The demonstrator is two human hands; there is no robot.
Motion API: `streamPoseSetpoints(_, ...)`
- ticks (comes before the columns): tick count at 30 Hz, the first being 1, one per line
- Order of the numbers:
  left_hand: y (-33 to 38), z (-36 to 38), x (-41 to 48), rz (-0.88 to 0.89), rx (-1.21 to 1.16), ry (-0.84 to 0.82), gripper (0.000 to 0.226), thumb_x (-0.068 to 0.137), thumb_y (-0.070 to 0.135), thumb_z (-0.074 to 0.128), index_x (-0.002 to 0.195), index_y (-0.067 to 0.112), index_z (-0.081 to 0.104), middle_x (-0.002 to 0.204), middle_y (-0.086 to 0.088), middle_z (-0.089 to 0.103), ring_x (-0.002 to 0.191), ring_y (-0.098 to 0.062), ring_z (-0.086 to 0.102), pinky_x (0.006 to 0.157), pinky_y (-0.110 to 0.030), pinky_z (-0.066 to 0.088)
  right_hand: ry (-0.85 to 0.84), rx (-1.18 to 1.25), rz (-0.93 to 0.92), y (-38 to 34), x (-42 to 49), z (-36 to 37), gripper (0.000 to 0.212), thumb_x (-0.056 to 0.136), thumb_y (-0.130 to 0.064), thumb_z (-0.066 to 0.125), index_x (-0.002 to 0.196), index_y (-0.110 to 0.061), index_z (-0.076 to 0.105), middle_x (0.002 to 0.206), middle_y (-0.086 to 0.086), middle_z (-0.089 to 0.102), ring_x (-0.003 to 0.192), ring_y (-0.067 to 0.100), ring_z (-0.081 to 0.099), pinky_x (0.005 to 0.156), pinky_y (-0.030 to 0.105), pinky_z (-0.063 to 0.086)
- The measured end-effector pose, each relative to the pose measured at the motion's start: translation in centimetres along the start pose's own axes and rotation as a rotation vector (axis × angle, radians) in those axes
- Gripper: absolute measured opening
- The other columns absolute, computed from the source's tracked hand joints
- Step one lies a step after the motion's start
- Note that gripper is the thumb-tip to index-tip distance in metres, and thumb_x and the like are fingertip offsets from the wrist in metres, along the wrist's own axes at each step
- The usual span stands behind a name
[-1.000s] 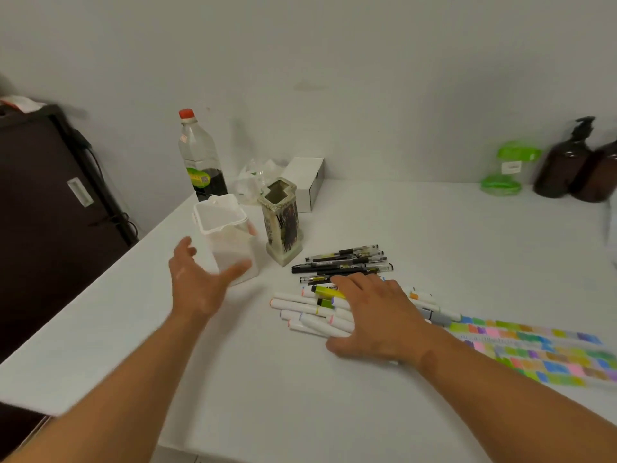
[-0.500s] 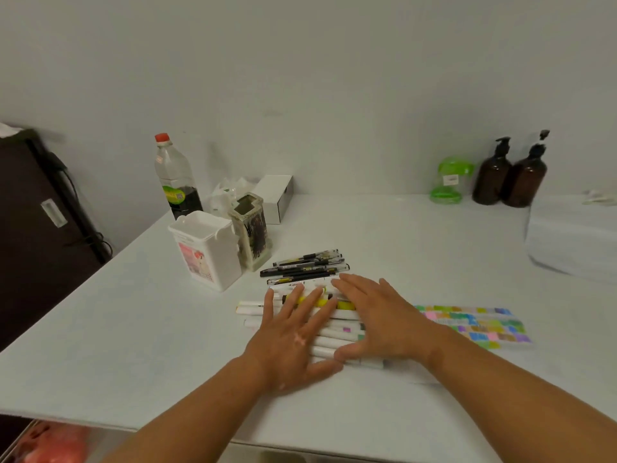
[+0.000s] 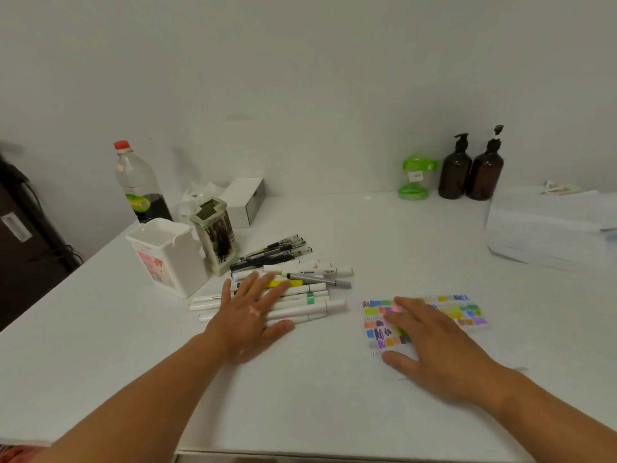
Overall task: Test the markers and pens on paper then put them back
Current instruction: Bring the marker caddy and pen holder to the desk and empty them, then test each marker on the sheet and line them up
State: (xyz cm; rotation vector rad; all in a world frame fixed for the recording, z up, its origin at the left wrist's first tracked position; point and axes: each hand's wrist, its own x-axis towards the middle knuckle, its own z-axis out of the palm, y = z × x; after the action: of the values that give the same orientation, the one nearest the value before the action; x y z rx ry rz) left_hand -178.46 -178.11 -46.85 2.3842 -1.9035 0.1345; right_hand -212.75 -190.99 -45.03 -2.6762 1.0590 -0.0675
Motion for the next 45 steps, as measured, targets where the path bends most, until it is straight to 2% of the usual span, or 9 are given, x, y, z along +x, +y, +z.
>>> streamPoseSetpoints(4, -1.3, -0.1, 1.7, 0.013, -0.002, -0.001, 0.083, 0.081, 0.091, 0.011, 0.153, 0.050, 0.003, 0.166, 0.008, 0.007, 0.154, -0.021, 0.000, 0.121, -0.059, 0.001, 0.017, -0.041, -0.001, 0.2, 0.0, 1.0, 0.071, 0.093, -0.077, 0.030, 0.155, -0.043, 0.027, 0.166, -0.018, 0.014, 0.153, 0.008, 0.010, 0.124, 0.032, 0.007)
streamPoseSetpoints(20, -2.8, -0.2, 5.4, 0.052, 0.014, 0.045, 0.081, 0.085, 0.085, 0.026, 0.155, 0.044, 0.015, 0.165, 0.004, 0.016, 0.153, -0.022, 0.009, 0.121, -0.057, 0.008, 0.042, -0.006, 0.022, -2.6, 3.8, 2.4, 0.072, 0.092, -0.079, 0.024, 0.155, -0.044, 0.022, 0.166, -0.016, 0.012, 0.154, 0.010, 0.007, 0.127, 0.042, 0.002)
streamPoseSetpoints(24, -0.7, -1.4, 4.6, 0.143, -0.022, 0.212, 0.070, 0.085, 0.060, 0.061, 0.146, 0.030, 0.046, 0.153, -0.006, 0.041, 0.145, -0.031, 0.031, 0.115, -0.057, 0.025, 0.045, -0.019, 0.013, -3.1, 4.3, 2.1, 0.072, 0.092, -0.079, 0.027, 0.154, -0.043, 0.026, 0.167, -0.014, 0.016, 0.154, 0.012, 0.011, 0.127, 0.043, 0.009)
streamPoseSetpoints(27, 1.6, -1.8, 4.2, 0.248, 0.020, 0.383, 0.041, 0.078, 0.036, 0.079, 0.115, 0.022, 0.071, 0.118, -0.006, 0.064, 0.111, -0.030, 0.057, 0.090, -0.047, 0.045, 0.080, 0.000, -0.019, -3.3, 4.3, 1.8, 0.072, 0.091, -0.079, 0.032, 0.152, -0.043, 0.032, 0.165, -0.013, 0.022, 0.152, 0.014, 0.019, 0.126, 0.040, 0.014)
streamPoseSetpoints(29, 2.8, -1.8, 3.8, 0.232, 0.049, 0.368, 0.022, 0.080, 0.028, 0.078, 0.101, 0.022, 0.075, 0.099, -0.002, 0.066, 0.093, -0.028, 0.060, 0.080, -0.042, 0.045, 0.170, 0.024, -0.030, -3.3, 3.7, 1.3, 0.064, 0.090, -0.074, 0.045, 0.144, -0.039, 0.048, 0.154, -0.011, 0.041, 0.142, 0.015, 0.037, 0.120, 0.038, 0.027)
streamPoseSetpoints(31, 3.5, -1.4, 3.2, 0.190, 0.067, 0.331, 0.013, 0.086, 0.023, 0.072, 0.098, 0.022, 0.075, 0.089, 0.000, 0.067, 0.084, -0.026, 0.059, 0.074, -0.038, 0.045, 0.321, 0.060, -0.056, -2.7, 2.9, 1.1, 0.046, 0.088, -0.062, 0.062, 0.121, -0.031, 0.068, 0.127, -0.007, 0.060, 0.118, 0.018, 0.057, 0.104, 0.039, 0.044)
streamPoseSetpoints(34, 4.0, -0.9, 2.4, 0.121, 0.022, 0.289, 0.020, 0.090, 0.019, 0.065, 0.108, 0.017, 0.073, 0.092, -0.004, 0.068, 0.085, -0.029, 0.060, 0.073, -0.037, 0.047, 0.368, 0.076, -0.059, -1.5, 1.7, 1.5, 0.030, 0.085, -0.050, 0.072, 0.101, -0.026, 0.074, 0.106, -0.009, 0.063, 0.102, 0.017, 0.062, 0.093, 0.036, 0.048)
streamPoseSetpoints(38, 4.3, -0.7, 2.1, 0.107, 0.022, 0.240, 0.020, 0.093, 0.020, 0.057, 0.106, 0.014, 0.071, 0.106, -0.006, 0.064, 0.092, -0.032, 0.058, 0.078, -0.042, 0.049, 0.326, 0.049, -0.075, -1.0, 0.4, 1.8, 0.031, 0.088, -0.053, 0.066, 0.106, -0.028, 0.073, 0.107, -0.015, 0.061, 0.104, 0.009, 0.057, 0.092, 0.023, 0.038)
streamPoseSetpoints(45, 5.4, -0.7, 2.6, -0.015, 0.039, 0.187, 0.032, 0.093, 0.019, 0.051, 0.123, 0.015, 0.060, 0.116, -0.006, 0.058, 0.107, -0.029, 0.052, 0.087, -0.040, 0.044, 0.282, 0.054, -0.069, -1.7, -1.3, 1.7, 0.044, 0.095, -0.061, 0.053, 0.126, -0.033, 0.066, 0.127, -0.018, 0.059, 0.121, 0.005, 0.051, 0.106, 0.022, 0.034)
